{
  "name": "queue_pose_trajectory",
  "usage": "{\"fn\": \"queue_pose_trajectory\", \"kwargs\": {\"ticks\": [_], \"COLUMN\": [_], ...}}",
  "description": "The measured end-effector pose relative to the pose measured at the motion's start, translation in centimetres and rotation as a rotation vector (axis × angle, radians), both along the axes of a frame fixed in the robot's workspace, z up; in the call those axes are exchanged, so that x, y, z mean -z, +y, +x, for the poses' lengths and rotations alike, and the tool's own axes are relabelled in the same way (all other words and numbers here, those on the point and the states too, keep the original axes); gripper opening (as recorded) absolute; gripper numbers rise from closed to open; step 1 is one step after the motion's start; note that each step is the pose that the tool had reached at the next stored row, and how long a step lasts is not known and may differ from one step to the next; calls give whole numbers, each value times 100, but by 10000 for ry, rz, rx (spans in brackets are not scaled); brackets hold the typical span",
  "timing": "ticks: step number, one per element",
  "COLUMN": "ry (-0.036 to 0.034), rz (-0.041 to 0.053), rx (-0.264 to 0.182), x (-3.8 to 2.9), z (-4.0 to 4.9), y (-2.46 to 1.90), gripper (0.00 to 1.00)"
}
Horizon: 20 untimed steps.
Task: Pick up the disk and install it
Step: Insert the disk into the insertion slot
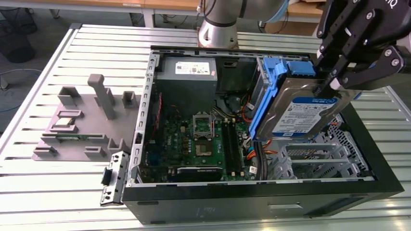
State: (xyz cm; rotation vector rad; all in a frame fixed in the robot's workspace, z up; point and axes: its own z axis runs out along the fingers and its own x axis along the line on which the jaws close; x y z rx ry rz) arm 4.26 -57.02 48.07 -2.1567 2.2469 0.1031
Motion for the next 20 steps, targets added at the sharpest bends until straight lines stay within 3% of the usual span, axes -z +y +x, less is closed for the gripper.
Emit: {"fn": "queue_pose_trajectory", "kwargs": {"ticks": [5, 11, 20], "ry": [0, 1, 1], "rz": [0, 1, 0], "rx": [-1, 0, 1], "x": [0, 2, 9], "z": [31, 175, 301], "y": [-1, -13, -142], "gripper": [35, 35, 35]}}
